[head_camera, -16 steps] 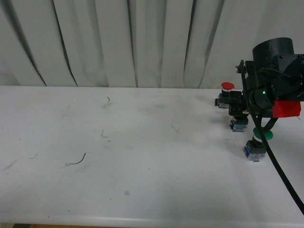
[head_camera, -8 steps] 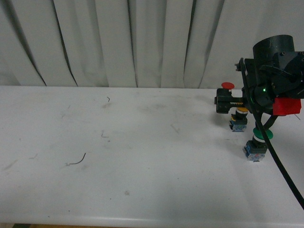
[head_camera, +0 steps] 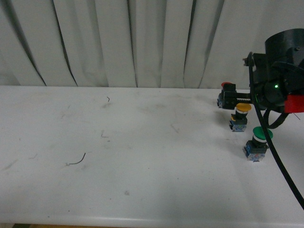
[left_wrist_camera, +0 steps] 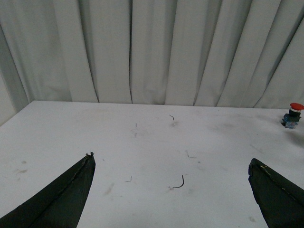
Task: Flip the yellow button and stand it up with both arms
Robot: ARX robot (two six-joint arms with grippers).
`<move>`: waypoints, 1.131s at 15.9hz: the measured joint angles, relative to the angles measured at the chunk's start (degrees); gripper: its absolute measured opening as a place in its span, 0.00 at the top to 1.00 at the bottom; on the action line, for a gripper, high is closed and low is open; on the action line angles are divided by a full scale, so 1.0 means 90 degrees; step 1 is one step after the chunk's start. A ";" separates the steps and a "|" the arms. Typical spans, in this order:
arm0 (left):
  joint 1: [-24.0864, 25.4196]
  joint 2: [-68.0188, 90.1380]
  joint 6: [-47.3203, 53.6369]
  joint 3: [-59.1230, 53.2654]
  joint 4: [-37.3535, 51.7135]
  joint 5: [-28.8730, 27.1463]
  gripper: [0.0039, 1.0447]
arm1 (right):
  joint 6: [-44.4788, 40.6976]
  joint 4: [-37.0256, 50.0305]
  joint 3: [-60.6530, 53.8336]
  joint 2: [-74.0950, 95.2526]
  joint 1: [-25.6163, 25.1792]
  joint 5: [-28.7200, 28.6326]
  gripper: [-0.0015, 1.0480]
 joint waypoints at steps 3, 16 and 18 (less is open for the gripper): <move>0.0000 0.0000 0.0000 0.0000 -0.0002 0.0000 0.06 | -0.0012 0.0690 -0.0750 -0.0911 -0.0260 -0.0289 0.06; 0.0000 0.0000 0.0002 0.0000 0.0000 0.0002 0.06 | -0.0784 0.0828 -0.7762 -1.0642 -0.0495 -0.0641 0.73; 0.0000 0.0000 0.0000 0.0000 0.0000 -0.0005 0.06 | -0.0797 0.0721 -0.8167 -1.1276 -0.0495 -0.0605 0.83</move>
